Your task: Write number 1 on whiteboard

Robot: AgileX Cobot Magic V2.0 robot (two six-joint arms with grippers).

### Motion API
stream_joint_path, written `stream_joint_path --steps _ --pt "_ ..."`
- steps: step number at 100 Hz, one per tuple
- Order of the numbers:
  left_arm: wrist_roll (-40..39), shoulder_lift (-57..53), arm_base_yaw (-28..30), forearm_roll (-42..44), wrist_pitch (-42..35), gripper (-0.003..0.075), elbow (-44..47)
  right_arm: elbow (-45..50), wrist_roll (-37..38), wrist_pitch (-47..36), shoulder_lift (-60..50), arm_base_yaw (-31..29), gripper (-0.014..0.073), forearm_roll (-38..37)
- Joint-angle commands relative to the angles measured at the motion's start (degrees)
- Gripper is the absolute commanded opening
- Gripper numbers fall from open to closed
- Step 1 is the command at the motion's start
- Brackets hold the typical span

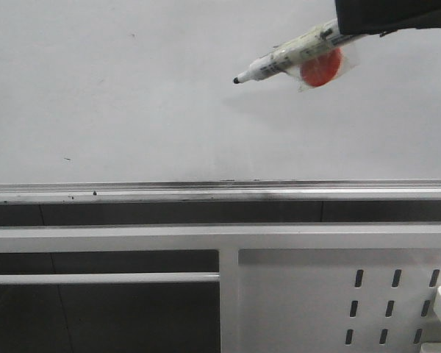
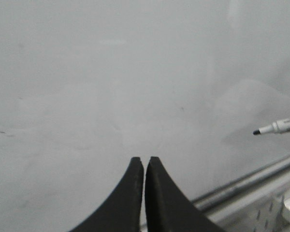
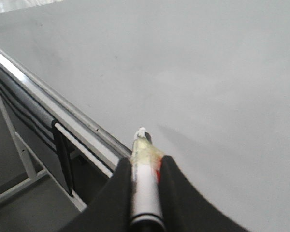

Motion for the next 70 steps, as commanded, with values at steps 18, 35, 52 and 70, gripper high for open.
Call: stream_joint_path --steps 18,35,52,70 --pt "-0.77 -0.01 5.87 -4.04 -9.73 -0.002 -0.5 -1.61 0.09 -5.66 -0.41 -2.99 -0.0069 -1.48" --pt "-0.77 -0.01 5.87 -4.04 -9.73 -0.002 -0.5 -3.28 0.09 -4.84 -0.32 -2.99 -0.0069 -2.04" --pt "-0.77 -0.01 5.87 -4.06 -9.73 -0.002 -0.5 -4.34 0.09 -4.43 -0.32 -3.87 -0.0069 -2.79" --pt "-0.77 -0.01 5.87 -4.06 -9.73 -0.002 -0.5 -4.34 0.09 -5.18 0.76 -4.3 -0.0069 -2.94"
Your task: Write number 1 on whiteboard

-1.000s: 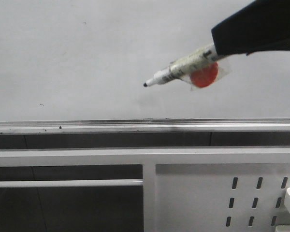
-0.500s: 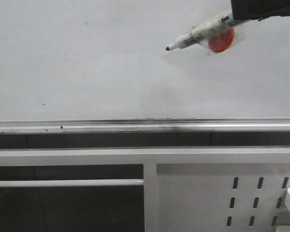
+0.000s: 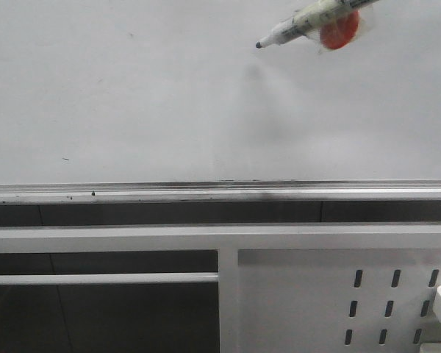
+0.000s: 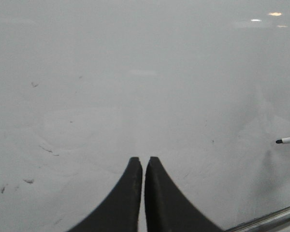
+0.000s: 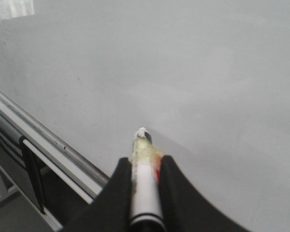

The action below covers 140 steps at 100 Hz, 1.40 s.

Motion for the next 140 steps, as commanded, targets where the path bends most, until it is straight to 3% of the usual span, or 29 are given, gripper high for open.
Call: stream_joint_path --steps 1,47,101,124,130,140 --pt "-0.63 -0.01 0.2 -1.85 -4.5 -0.002 -1.43 -2.19 0.0 -4.74 0.4 -0.4 -0.0069 -0.8" --pt "-0.63 -0.01 0.2 -1.85 -4.5 -0.002 -1.43 -2.19 -0.1 -7.56 8.87 -4.94 -0.0069 -2.5" --pt "-0.63 -0.01 0.2 -1.01 -5.14 -0.002 -1.43 -2.19 0.11 -8.6 14.86 -3.6 -0.0069 -1.53" --pt "-1.14 -0.01 0.2 15.22 -14.41 -0.001 -1.55 -2.54 0.42 2.65 10.44 9.36 -0.007 -1.49" --pt "-2.08 -0.01 0.2 21.35 -15.97 0.003 -1.97 -4.0 0.42 7.85 10.32 12.24 -0.007 -2.07" --pt "-5.43 -0.01 0.2 30.95 -16.22 0.018 -2.88 -8.31 0.42 17.18 10.78 15.46 -0.007 -3.79"
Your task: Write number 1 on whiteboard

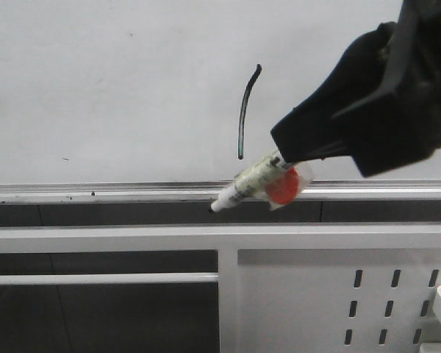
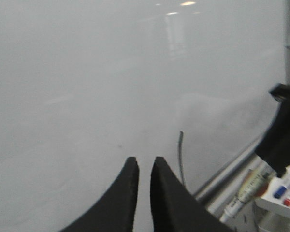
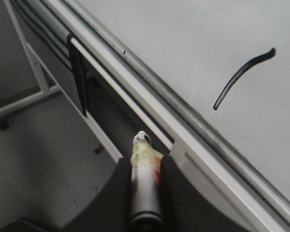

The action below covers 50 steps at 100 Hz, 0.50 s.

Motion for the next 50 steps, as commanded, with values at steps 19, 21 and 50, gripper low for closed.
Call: stream_joint_path --steps 19,21,50 --pt "-5.44 0.21 0.11 19.66 -4.4 0.032 -4.69 -12.42 -0.23 10.54 -0.57 4.53 -0.007 -2.52" --pt "-5.44 0.21 0.11 20.48 -4.4 0.0316 -4.82 -13.19 -0.23 11.15 -0.57 4.63 -0.007 -2.52" --pt "-5.75 5.15 0.11 22.12 -4.3 0.0293 -5.44 -20.63 -1.06 15.56 4.1 8.68 -0.007 -2.52"
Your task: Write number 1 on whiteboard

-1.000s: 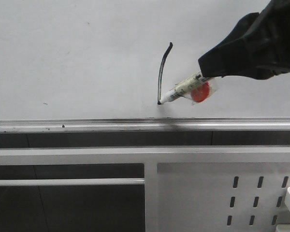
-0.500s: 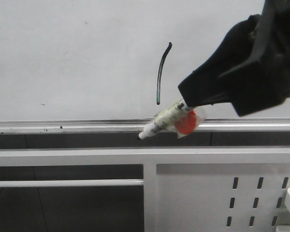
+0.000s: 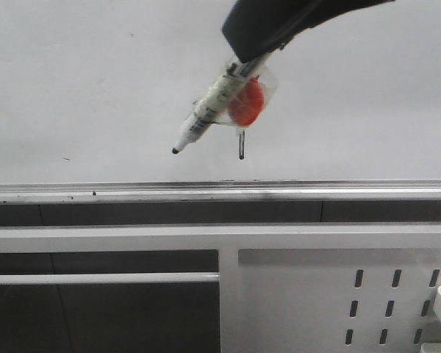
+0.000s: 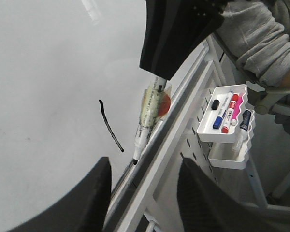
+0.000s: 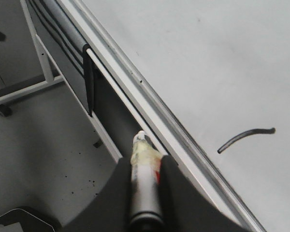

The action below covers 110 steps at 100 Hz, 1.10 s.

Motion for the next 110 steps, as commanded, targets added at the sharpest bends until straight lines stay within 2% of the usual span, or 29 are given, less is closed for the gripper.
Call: stream_joint_path --steps 1,31,47,58,84,110 --pt "-0.9 2.92 0.11 -1.99 -1.89 0.0293 -2.28 -3.65 -0.73 -1.67 1.22 0.94 -0.007 -1.23" --pt "-0.9 13.29 -0.92 -4.14 -2.24 0.0293 -6.04 -5.88 -0.76 -2.34 3.24 1.47 -0.007 -1.11" --pt "-0.9 18.8 -6.4 -5.21 -1.47 0.0293 -9.56 -5.88 -0.76 -2.44 3.24 1.47 -0.007 -1.11" --pt "-0.9 21.22 -11.38 -6.89 2.66 0.0293 -11.34 -5.88 -0.76 -2.44 3.24 1.47 -0.007 -1.11" --pt "6.74 23.14 -18.22 -17.73 10.14 0.0293 -11.71 -5.88 -0.76 -2.44 3.24 1.47 -0.007 -1.11" --pt "11.83 27.8 -18.53 -23.0 8.4 0.0293 -12.1 -5.88 -0.76 -3.61 3.24 1.54 -0.007 -0.62"
